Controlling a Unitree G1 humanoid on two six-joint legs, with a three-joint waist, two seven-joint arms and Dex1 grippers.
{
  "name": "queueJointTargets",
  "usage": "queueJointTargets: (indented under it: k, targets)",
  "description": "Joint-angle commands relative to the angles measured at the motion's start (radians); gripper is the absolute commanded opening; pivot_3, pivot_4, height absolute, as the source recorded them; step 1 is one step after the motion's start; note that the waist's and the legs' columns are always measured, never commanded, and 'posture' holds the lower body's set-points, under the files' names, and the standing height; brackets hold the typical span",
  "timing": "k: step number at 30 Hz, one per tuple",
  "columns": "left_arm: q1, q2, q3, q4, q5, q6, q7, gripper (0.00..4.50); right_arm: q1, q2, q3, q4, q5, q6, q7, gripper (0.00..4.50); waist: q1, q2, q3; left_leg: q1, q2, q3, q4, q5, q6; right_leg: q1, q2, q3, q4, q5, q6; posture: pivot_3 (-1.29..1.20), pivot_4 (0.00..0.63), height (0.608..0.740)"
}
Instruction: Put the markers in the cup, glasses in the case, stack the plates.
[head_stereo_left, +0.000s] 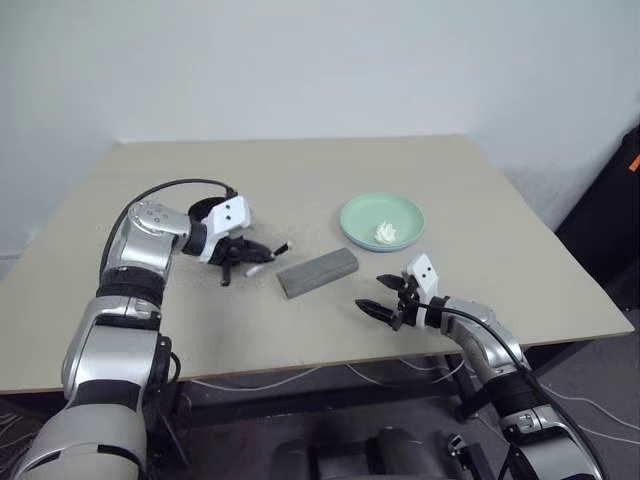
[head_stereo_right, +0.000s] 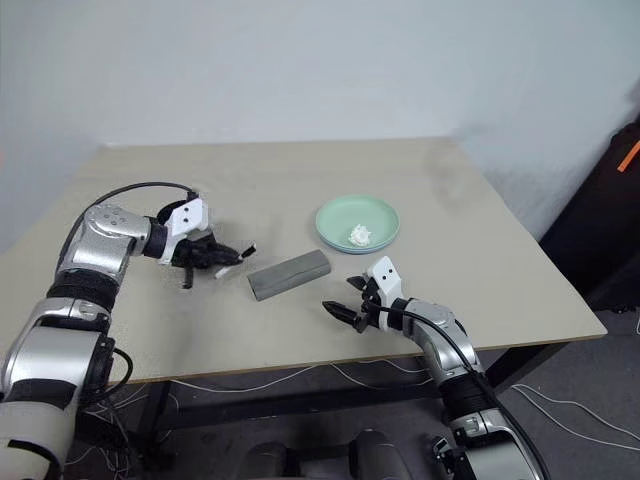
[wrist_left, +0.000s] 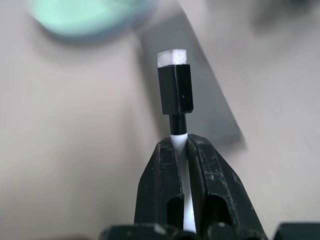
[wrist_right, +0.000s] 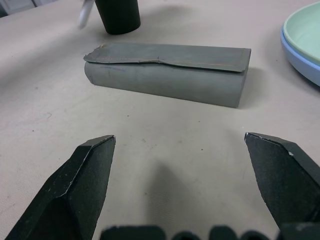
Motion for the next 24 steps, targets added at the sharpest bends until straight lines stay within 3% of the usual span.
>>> queueJointTargets:
  k: [1,5,10,19,24]
  targets:
    - [0.008,-0.003,0.053,-0.079,-0.057,0.020,0.068,0.02,-0.016,-0.007,-0.014,-0.022,0.003,-0.009,0.004,4.50,0.000,0.000,0.000,0.000,0.000,0.000,0.000,0.000,0.000,0.000,0.000,0.000,0.000,0.000,0.000,0.00,0.000,0.740]
    - [0.079,-0.075,0.218,-0.251,-0.194,0.014,0.295,0.02,-0.015,-0.017,-0.007,-0.027,0.000,-0.005,0.015,4.50,0.001,0.000,0.000,0.000,0.000,0.000,-0.001,0.000,0.000,0.000,0.000,0.000,0.000,0.000,0.000,0.00,0.000,0.740]
    - [0.137,-0.126,0.291,-0.373,-0.253,-0.004,0.453,0.02,-0.013,-0.020,0.002,-0.033,0.000,0.001,0.021,4.50,0.002,0.000,0.000,0.000,0.000,-0.001,0.000,0.000,0.000,0.001,0.000,0.000,0.000,0.000,0.000,0.00,0.000,0.740]
    - [0.216,-0.154,0.354,-0.379,-0.170,-0.166,0.846,0.02,-0.014,-0.025,0.010,-0.046,-0.001,0.012,0.029,4.50,0.002,0.000,0.000,0.002,0.000,0.000,0.000,0.000,0.000,0.002,0.000,0.000,0.000,0.001,0.001,0.00,0.000,0.740]
    - [0.257,-0.153,0.345,-0.368,-0.155,-0.202,0.922,0.02,-0.012,-0.026,0.013,-0.046,-0.003,0.013,0.032,4.50,0.003,0.000,0.000,0.002,-0.001,0.000,0.000,0.000,0.000,0.002,-0.001,0.000,-0.001,0.001,0.001,0.00,0.000,0.740]
